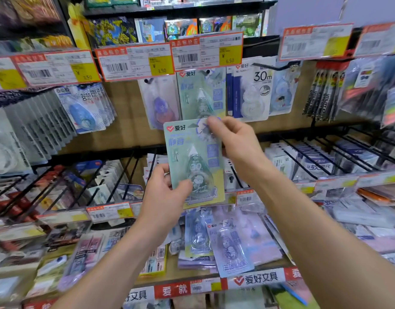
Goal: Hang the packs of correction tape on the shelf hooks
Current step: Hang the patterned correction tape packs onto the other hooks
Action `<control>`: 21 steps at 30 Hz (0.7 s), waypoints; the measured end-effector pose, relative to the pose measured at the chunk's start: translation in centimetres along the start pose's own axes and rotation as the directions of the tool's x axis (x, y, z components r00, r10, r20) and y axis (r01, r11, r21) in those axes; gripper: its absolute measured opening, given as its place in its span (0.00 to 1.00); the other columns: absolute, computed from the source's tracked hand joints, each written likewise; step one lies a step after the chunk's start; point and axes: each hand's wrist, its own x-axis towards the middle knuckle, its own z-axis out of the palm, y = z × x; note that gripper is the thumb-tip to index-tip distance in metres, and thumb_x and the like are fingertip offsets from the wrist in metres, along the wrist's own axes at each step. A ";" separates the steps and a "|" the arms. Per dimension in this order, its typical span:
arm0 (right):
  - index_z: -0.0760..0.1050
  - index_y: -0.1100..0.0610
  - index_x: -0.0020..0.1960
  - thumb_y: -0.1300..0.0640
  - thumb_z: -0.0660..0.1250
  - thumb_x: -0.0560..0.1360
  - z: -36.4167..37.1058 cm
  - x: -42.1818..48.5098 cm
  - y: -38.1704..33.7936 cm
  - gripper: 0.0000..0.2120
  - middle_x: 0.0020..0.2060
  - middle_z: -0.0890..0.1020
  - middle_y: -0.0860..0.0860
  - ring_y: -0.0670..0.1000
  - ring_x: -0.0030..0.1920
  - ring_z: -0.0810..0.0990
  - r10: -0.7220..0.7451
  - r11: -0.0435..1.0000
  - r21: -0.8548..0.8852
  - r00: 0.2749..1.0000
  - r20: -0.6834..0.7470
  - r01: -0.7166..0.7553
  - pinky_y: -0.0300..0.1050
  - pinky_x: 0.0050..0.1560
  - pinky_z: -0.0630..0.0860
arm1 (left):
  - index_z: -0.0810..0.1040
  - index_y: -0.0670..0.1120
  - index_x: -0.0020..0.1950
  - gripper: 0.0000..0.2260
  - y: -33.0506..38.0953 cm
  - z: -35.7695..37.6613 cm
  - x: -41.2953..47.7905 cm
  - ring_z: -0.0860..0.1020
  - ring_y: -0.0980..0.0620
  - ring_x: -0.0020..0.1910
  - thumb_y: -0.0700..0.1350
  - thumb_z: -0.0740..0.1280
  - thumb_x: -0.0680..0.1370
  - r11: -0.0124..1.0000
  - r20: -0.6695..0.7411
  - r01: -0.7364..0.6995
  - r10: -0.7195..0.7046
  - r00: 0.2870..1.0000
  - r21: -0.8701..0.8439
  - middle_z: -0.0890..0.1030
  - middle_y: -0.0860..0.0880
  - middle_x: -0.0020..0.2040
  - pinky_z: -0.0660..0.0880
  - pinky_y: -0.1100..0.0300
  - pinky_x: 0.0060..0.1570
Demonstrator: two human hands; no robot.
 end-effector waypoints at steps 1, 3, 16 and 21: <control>0.83 0.55 0.49 0.55 0.72 0.79 0.0 -0.4 0.2 0.04 0.45 0.87 0.53 0.52 0.47 0.85 0.026 0.998 0.061 0.999 0.047 -0.029 0.53 0.53 0.82 | 0.72 0.53 0.53 0.12 0.0 0.4 0.1 0.83 0.51 0.47 0.38 0.69 0.77 1.000 0.007 -0.010 0.010 1.000 0.011 0.85 0.53 0.46 0.78 0.46 0.52; 0.83 0.59 0.52 0.60 0.71 0.79 -0.1 -0.6 0.4 0.04 0.48 0.87 0.57 0.56 0.49 0.85 0.042 0.990 0.130 0.997 0.065 -0.051 0.57 0.56 0.82 | 0.72 0.53 0.54 0.12 0.1 1.0 0.0 0.83 0.50 0.47 0.38 0.69 0.77 0.999 0.023 -0.030 0.030 0.999 0.018 0.85 0.53 0.45 0.78 0.42 0.55; 0.81 0.62 0.47 0.65 0.73 0.76 -0.2 1.2 -6.4 0.02 0.40 0.86 0.56 0.53 0.40 0.86 -0.149 0.964 0.209 0.985 -0.090 0.165 0.50 0.43 0.84 | 0.72 0.52 0.62 0.13 -2.4 0.2 -0.9 0.71 0.61 0.58 0.53 0.65 0.79 0.670 0.134 -0.361 0.365 0.921 0.648 0.75 0.60 0.56 0.65 0.65 0.54; 0.82 0.61 0.48 0.64 0.73 0.77 0.3 2.2 -7.2 0.01 0.39 0.87 0.53 0.51 0.38 0.87 -0.176 0.966 0.178 0.981 -0.083 0.189 0.46 0.39 0.83 | 0.73 0.51 0.61 0.12 -3.3 0.0 -1.1 0.72 0.54 0.60 0.52 0.65 0.79 0.588 0.200 -0.351 0.308 0.930 0.728 0.77 0.55 0.57 0.68 0.59 0.58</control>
